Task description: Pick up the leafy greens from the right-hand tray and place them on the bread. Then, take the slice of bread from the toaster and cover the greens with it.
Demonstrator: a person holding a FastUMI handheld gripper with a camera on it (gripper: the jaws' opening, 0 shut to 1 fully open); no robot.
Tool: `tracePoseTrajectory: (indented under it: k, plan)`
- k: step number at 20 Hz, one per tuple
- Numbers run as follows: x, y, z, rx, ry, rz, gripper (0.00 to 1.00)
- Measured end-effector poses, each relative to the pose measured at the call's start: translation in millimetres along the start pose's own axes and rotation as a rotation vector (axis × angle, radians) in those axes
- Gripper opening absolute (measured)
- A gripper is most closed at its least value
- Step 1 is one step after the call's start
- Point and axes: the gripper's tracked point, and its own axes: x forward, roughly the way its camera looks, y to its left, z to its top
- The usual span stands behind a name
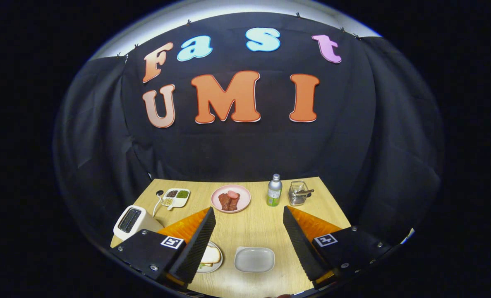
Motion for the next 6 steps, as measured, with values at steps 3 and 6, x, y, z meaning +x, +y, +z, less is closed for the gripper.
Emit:
tracePoseTrajectory:
  k: [3, 6]
  plan:
    - [-3.2, -10.5, 4.7, 0.012, -0.026, -0.027, 0.98]
    - [3.9, -12.5, 0.5, 0.009, -0.021, -0.028, 0.98]
